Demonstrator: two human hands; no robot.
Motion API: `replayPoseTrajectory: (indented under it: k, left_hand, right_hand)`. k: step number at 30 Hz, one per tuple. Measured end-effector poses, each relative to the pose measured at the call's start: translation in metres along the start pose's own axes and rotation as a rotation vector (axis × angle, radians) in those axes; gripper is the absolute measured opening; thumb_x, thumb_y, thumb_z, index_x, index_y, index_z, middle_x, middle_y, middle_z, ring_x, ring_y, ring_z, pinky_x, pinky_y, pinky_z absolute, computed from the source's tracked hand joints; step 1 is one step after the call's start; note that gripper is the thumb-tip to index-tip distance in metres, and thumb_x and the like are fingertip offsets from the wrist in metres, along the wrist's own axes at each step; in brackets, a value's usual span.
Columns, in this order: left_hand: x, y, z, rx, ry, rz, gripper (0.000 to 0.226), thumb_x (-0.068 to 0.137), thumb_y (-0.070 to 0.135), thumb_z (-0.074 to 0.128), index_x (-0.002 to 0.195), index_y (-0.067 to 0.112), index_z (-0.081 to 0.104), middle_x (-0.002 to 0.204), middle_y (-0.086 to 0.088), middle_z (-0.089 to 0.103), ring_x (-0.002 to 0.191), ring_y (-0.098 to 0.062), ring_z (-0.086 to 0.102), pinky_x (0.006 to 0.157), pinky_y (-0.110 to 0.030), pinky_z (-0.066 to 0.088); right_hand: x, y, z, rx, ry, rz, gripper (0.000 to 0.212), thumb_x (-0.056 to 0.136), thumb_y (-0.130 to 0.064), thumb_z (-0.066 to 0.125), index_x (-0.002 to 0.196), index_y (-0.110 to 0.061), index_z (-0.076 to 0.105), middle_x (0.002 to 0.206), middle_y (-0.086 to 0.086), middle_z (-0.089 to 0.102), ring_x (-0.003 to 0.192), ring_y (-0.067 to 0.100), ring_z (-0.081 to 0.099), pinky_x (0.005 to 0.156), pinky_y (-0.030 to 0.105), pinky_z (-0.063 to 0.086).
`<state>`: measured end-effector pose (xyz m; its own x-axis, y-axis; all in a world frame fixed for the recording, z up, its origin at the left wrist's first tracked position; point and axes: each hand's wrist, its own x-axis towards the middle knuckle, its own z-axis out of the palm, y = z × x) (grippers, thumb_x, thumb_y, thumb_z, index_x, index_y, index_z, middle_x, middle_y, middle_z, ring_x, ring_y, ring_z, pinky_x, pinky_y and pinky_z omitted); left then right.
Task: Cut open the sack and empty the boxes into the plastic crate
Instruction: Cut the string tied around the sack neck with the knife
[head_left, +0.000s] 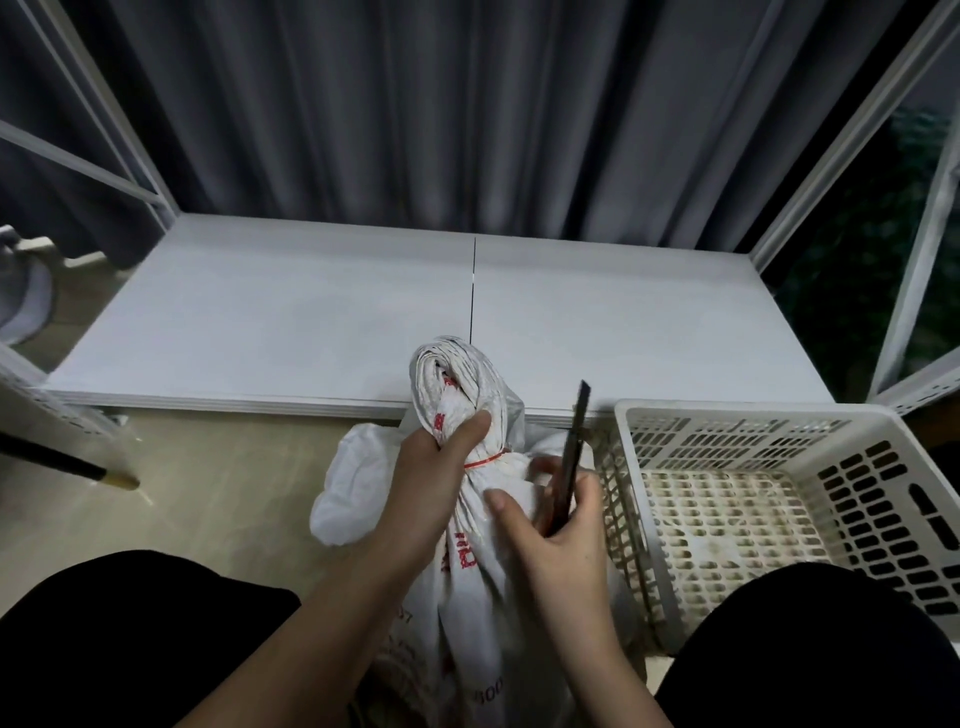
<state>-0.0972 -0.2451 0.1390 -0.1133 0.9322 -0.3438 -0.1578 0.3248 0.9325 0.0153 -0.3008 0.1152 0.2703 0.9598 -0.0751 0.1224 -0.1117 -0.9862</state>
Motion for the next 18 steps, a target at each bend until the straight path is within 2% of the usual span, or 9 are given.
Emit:
replayPoseTrajectory:
  k: [2,4,6,8,10,13,18]
  left_hand:
    - [0.002,0.000,-0.002,-0.044,-0.026,-0.055,0.026,0.089,0.024,0.062,0.108,0.010,0.071,0.099,-0.006,0.076,0.096,-0.022,0.071,0.096,-0.045,0.051]
    - [0.001,-0.002,-0.001,-0.098,-0.066,-0.108,0.026,0.089,0.022,0.061,0.109,0.009,0.071,0.101,-0.010,0.075,0.097,-0.027,0.071,0.097,-0.049,0.050]
    - [-0.001,-0.005,0.001,-0.115,-0.102,-0.125,0.022,0.090,0.019,0.062,0.107,0.009,0.071,0.100,-0.011,0.075,0.096,-0.027,0.071,0.095,-0.046,0.052]
    - [-0.003,-0.008,0.004,-0.048,-0.113,-0.090,0.015,0.087,0.013,0.066,0.101,0.012,0.071,0.096,-0.007,0.076,0.092,-0.023,0.072,0.088,-0.038,0.055]
    - [-0.003,-0.010,0.004,0.006,-0.097,-0.065,0.015,0.084,0.008,0.069,0.098,0.011,0.071,0.092,-0.006,0.076,0.088,-0.022,0.073,0.081,-0.032,0.058]
    - [-0.001,-0.010,0.003,-0.035,-0.043,-0.098,0.012,0.086,0.008,0.066,0.096,0.007,0.072,0.089,-0.010,0.076,0.084,-0.023,0.074,0.076,-0.031,0.058]
    - [0.002,-0.009,0.004,-0.076,-0.047,-0.160,0.016,0.085,0.009,0.066,0.099,0.004,0.073,0.092,-0.014,0.075,0.088,-0.030,0.073,0.089,-0.045,0.056]
  right_hand:
    - [0.002,0.006,0.006,-0.045,0.019,-0.009,0.056,0.058,-0.056,0.073,0.101,-0.029,0.052,0.091,-0.009,0.055,0.082,0.004,0.053,0.071,0.014,0.041]
    - [0.003,0.011,0.010,-0.029,0.043,0.020,0.057,0.057,-0.057,0.073,0.101,-0.030,0.051,0.088,-0.009,0.052,0.079,0.007,0.051,0.073,0.020,0.041]
    - [0.005,0.013,0.012,-0.006,0.047,0.039,0.050,0.062,-0.046,0.080,0.099,-0.028,0.052,0.084,-0.009,0.052,0.076,0.006,0.051,0.072,0.021,0.042]
    - [0.007,0.012,0.012,0.009,0.042,0.041,0.040,0.069,-0.029,0.083,0.096,-0.026,0.053,0.080,-0.010,0.052,0.069,0.000,0.049,0.067,0.015,0.041]
    - [0.010,0.012,0.012,0.016,0.048,0.039,0.038,0.070,-0.025,0.082,0.095,-0.025,0.053,0.076,-0.010,0.049,0.063,-0.001,0.047,0.062,0.014,0.040]
    - [0.011,0.012,0.013,0.032,0.041,0.032,0.041,0.068,-0.024,0.083,0.095,-0.022,0.052,0.077,-0.009,0.053,0.063,-0.001,0.050,0.062,0.013,0.042]
    - [0.010,0.015,0.010,0.042,0.034,0.036,0.040,0.068,-0.026,0.083,0.092,-0.022,0.051,0.080,-0.005,0.059,0.070,0.005,0.056,0.065,0.013,0.044]
